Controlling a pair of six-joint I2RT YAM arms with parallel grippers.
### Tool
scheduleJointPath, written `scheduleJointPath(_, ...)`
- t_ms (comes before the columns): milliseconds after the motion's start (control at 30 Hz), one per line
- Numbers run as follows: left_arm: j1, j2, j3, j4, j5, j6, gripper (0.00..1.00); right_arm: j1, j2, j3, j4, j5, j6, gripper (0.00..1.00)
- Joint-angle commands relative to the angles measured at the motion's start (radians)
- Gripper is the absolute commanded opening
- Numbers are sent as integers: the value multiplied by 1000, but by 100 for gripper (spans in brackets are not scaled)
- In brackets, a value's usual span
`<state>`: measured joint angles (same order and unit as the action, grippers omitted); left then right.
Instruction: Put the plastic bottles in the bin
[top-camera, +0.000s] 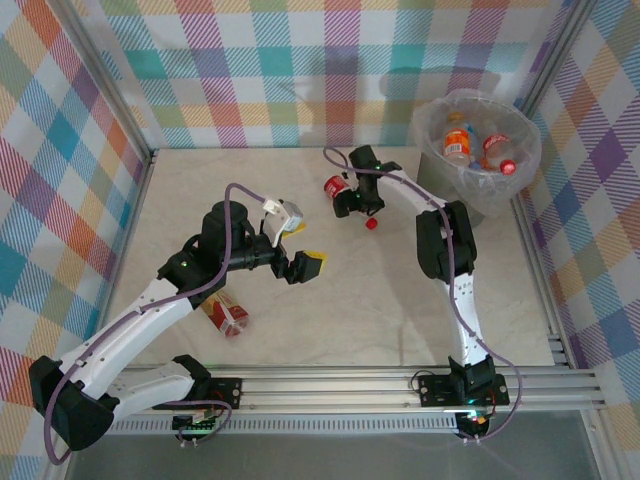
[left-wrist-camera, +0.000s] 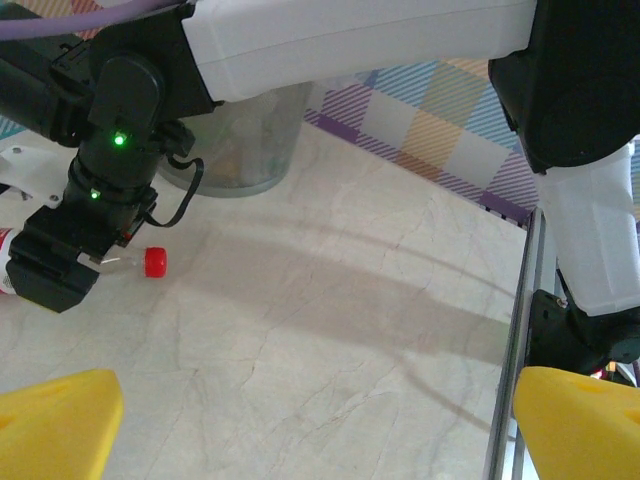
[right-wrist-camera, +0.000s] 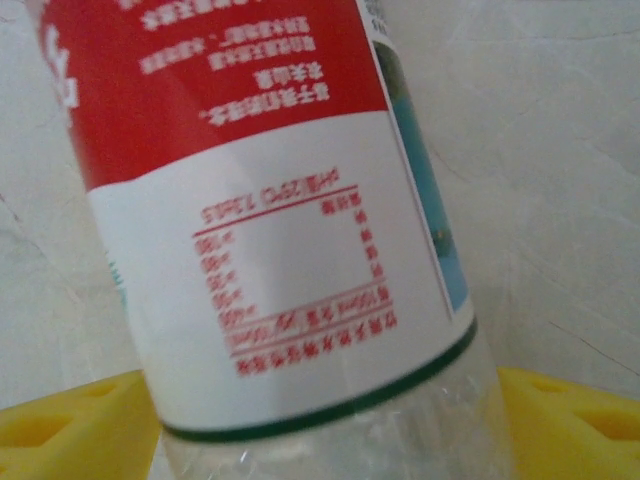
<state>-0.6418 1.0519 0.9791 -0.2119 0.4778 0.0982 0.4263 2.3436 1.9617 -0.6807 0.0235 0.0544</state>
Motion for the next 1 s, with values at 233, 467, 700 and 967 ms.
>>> scheduleJointPath(233,-10,0,36,-2,-7,12,100,32,15,44,-25,18,32,69)
scheduleJointPath(467,-10,-4,35,-4,-7,12,100,37,-72,-8,-8,19,44,56)
scheduleJointPath(700,-10,-20,21,29,-17,-6,100,37,-216,-50,-16,19,47,54)
scheduleJointPath(967,-9,-94,-57,164,-143,-74,100,37,-401,-55,-58,-2,67,54)
